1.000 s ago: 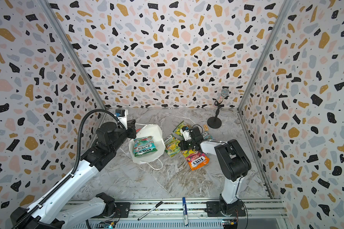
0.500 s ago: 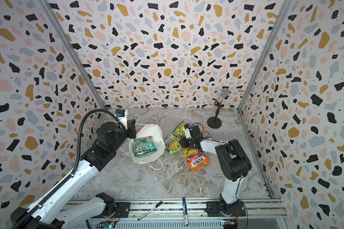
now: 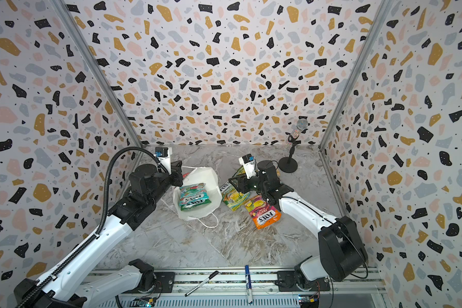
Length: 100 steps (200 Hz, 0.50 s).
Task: Take the snacks out of the paper bag
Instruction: 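Move the open right gripper back into the bag opening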
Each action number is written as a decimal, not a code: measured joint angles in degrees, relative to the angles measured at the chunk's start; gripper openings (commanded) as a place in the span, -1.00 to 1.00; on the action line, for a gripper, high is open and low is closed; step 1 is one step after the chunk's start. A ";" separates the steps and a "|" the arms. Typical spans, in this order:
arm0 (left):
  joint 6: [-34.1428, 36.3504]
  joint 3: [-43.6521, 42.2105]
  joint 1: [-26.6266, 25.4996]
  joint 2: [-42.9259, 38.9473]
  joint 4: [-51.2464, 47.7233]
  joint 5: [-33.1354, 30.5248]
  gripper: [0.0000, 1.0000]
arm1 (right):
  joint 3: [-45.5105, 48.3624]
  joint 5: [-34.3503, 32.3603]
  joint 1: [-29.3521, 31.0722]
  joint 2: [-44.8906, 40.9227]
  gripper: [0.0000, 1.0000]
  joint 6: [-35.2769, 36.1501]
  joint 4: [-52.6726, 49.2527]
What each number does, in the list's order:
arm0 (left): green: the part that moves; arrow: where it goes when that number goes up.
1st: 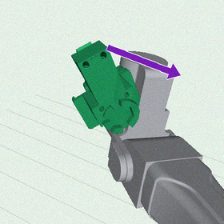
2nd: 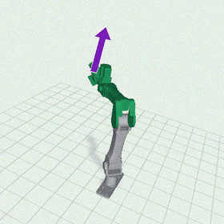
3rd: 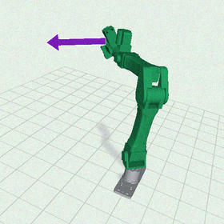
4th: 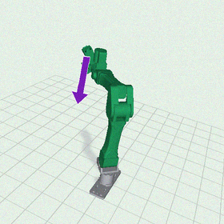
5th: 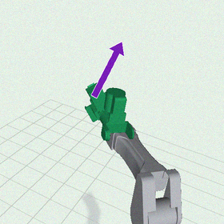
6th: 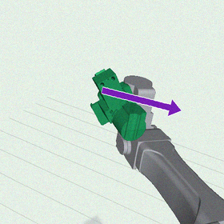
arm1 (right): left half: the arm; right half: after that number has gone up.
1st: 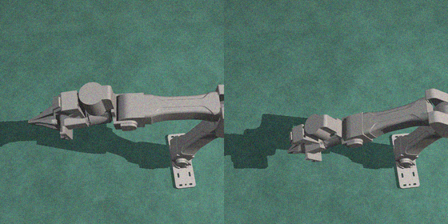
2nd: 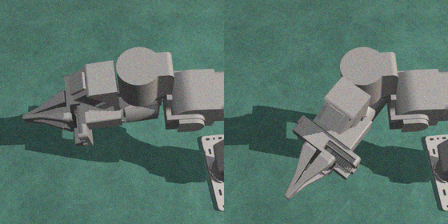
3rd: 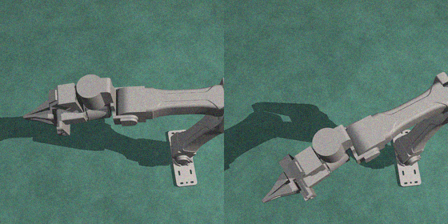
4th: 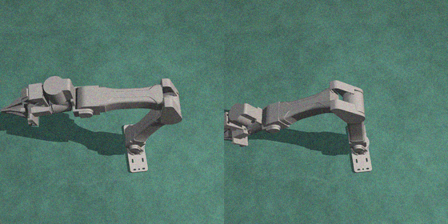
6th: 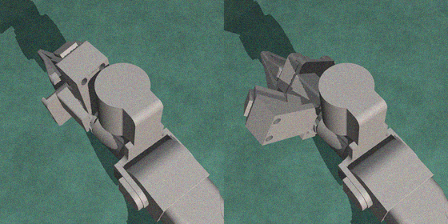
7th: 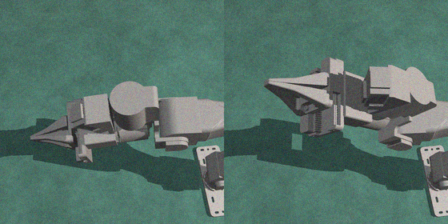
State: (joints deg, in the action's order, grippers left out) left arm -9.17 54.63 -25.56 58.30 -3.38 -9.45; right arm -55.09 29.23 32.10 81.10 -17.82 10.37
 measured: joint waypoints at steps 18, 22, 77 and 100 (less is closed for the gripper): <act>0.00 0.00 0.00 0.00 0.02 0.00 -1.00 | 0.02 1.92 2.14 -1.11 0.17 0.48 0.37; 0.00 0.00 0.00 0.00 0.00 -0.02 -1.00 | 0.02 2.32 2.64 -1.27 0.18 0.57 0.37; 0.00 0.00 0.00 0.02 0.00 -0.04 -1.00 | 0.35 2.14 6.32 0.39 0.23 2.97 -0.59; 0.00 0.00 0.00 0.02 0.00 -0.11 -1.00 | 1.05 1.40 6.97 3.69 0.22 3.17 -0.57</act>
State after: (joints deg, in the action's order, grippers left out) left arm -9.17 54.63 -25.56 58.33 -3.38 -9.56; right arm -54.04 30.63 39.07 84.79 -14.66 9.80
